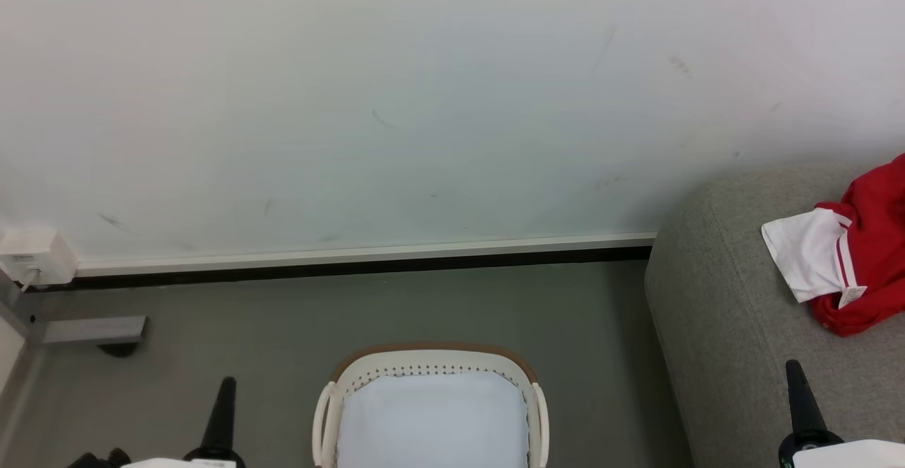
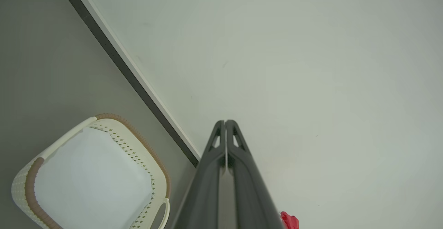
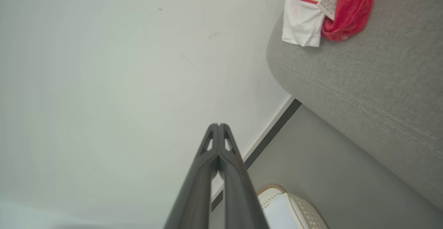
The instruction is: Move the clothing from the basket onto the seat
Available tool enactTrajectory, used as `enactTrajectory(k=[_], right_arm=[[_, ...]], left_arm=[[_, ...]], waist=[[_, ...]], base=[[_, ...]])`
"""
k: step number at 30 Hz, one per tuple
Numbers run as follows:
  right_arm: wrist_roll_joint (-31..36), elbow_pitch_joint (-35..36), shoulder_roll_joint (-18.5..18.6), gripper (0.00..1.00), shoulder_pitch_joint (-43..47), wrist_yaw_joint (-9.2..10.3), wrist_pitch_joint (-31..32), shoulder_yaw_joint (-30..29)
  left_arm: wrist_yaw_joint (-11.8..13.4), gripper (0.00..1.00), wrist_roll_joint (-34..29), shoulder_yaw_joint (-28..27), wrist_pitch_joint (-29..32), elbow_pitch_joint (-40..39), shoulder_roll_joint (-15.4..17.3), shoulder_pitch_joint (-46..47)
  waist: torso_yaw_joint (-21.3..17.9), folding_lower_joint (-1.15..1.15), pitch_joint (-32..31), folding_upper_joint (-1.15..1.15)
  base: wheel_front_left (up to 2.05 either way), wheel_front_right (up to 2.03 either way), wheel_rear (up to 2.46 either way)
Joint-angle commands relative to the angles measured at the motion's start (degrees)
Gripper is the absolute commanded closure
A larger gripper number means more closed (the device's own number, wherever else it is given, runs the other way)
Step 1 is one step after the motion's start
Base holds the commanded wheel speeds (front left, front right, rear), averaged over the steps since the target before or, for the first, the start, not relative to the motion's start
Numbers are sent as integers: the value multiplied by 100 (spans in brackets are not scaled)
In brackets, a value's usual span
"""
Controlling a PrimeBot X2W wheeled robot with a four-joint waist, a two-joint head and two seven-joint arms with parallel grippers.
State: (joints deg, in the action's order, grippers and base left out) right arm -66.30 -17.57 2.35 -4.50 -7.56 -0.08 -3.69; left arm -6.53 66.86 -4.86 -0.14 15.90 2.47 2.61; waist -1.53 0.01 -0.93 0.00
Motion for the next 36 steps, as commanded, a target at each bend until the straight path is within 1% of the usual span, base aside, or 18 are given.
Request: enactTrajectory(k=[1, 21, 36], right_arm=[[-164, 87, 61, 100, -106, 8, 26, -27], [-1202, 212, 69, 100, -157, 10, 302, -144], [-1881, 286, 71, 100, -167, 12, 477, -215]], left_arm=[[-32, 100, 201, -25, 35, -75, 47, 118], [-59, 100, 1216, -96, 317, -124, 54, 233], [-87, 100, 1854, -138, 488, -156, 59, 315]], waist=[[3, -1, 2, 0], [58, -1, 42, 0], [99, -1, 72, 0]], base=[[0, 0, 0], [0, 0, 0], [0, 0, 0]])
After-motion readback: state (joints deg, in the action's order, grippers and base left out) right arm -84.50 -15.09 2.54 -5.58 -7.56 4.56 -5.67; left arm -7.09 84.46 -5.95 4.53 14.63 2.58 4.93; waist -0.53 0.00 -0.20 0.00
